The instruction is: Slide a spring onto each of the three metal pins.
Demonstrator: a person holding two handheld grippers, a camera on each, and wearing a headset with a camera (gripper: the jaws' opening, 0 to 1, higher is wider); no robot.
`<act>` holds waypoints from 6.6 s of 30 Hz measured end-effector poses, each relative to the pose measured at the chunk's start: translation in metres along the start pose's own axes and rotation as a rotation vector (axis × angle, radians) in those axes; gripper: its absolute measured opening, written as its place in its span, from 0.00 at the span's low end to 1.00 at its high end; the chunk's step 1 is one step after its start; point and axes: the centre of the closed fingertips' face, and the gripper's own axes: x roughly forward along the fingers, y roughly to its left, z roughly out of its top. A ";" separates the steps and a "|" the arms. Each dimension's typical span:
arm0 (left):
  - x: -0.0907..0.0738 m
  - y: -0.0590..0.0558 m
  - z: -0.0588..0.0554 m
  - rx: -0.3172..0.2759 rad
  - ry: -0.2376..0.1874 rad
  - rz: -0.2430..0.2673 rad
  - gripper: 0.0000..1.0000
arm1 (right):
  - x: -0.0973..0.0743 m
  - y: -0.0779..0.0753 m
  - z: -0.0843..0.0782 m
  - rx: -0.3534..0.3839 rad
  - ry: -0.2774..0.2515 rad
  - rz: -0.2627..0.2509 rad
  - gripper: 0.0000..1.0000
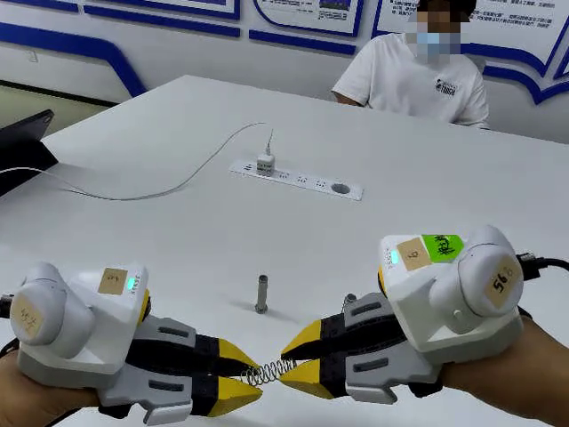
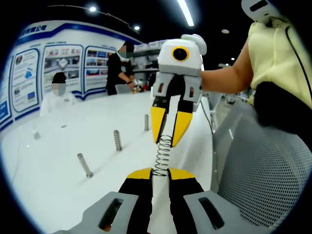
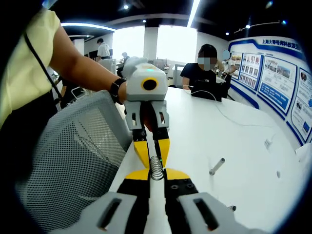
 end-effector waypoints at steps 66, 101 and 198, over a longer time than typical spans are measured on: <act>-0.017 0.021 0.003 -0.059 -0.055 0.115 0.28 | 0.006 -0.037 0.049 -0.023 -0.140 -0.175 0.11; -0.031 0.039 -0.009 -0.112 -0.056 0.229 0.56 | 0.007 -0.115 0.040 0.010 -0.122 -0.349 0.12; -0.032 0.040 -0.027 -0.173 -0.041 0.244 0.68 | 0.069 -0.148 -0.031 0.143 0.038 -0.355 0.12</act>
